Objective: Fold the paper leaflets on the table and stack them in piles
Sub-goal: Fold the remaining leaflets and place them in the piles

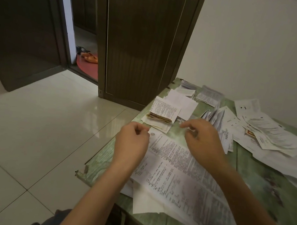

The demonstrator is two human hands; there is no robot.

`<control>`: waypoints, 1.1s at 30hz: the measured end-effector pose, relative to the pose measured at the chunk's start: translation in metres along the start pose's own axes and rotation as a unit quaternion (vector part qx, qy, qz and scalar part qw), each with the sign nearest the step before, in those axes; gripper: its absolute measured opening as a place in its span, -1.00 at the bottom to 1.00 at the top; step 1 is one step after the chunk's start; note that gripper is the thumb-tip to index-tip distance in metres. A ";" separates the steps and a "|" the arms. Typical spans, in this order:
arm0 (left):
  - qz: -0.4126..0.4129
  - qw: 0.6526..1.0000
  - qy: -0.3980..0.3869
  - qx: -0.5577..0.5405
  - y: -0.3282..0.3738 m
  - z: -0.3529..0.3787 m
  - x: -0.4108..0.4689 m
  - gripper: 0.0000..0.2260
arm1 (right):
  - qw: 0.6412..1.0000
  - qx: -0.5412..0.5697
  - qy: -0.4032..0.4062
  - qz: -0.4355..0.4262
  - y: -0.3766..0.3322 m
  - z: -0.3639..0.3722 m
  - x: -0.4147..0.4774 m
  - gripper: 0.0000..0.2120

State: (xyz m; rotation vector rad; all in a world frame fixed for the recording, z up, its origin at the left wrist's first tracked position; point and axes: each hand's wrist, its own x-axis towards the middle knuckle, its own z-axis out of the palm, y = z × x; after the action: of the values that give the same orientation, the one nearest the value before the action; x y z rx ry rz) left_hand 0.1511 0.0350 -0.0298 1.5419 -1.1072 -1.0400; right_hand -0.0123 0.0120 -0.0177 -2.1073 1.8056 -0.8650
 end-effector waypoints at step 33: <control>-0.014 0.993 -0.079 -0.082 -0.005 -0.015 -0.027 -0.20 | 0.875 0.463 -0.036 0.136 0.026 -0.044 -0.046 -0.82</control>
State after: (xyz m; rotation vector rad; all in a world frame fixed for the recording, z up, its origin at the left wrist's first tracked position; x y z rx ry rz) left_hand 0.1601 0.0645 -0.0289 1.3661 -1.0799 -1.2577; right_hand -0.0617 0.0595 -0.0096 -1.2152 1.2024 -1.2160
